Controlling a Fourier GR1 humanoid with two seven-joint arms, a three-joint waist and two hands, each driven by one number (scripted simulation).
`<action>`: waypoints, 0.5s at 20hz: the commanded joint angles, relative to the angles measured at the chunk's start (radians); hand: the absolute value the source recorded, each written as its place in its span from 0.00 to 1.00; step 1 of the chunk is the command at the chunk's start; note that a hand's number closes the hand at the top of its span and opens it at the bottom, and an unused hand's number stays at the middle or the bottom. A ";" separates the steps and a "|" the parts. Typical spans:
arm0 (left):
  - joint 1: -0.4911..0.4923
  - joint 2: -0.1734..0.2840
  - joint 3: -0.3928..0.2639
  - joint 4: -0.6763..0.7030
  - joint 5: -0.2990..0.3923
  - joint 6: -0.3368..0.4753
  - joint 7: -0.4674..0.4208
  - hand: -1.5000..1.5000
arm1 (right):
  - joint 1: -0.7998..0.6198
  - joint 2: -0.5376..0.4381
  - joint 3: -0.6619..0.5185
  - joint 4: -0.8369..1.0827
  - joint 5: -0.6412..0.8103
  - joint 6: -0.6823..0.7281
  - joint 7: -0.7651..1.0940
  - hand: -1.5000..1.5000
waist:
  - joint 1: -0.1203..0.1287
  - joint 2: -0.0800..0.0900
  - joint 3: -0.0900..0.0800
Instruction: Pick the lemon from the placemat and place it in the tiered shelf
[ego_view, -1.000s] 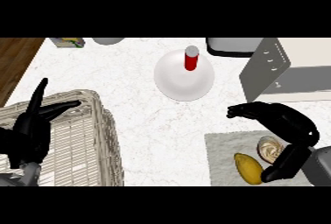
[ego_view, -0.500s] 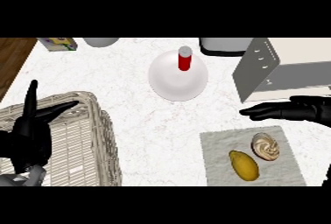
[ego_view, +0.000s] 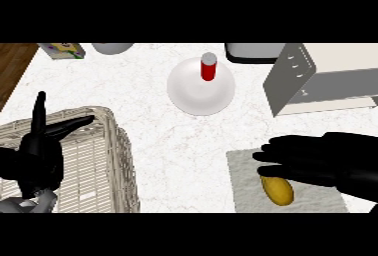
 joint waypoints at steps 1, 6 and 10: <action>0.031 -0.020 -0.016 0.028 0.018 -0.204 -0.087 0.50 | 0.101 0.012 0.072 -0.079 0.188 -0.065 0.021 0.00 | 0.006 0.005 -0.001; -0.024 0.005 -0.023 0.036 0.051 -0.205 -0.050 0.50 | 0.140 0.010 0.114 -0.110 0.392 -0.155 0.024 0.00 | 0.007 0.007 0.000; -0.028 0.040 -0.024 0.024 0.062 -0.208 -0.057 0.50 | 0.183 -0.011 0.180 -0.078 0.575 -0.220 0.037 0.00 | 0.017 0.008 0.001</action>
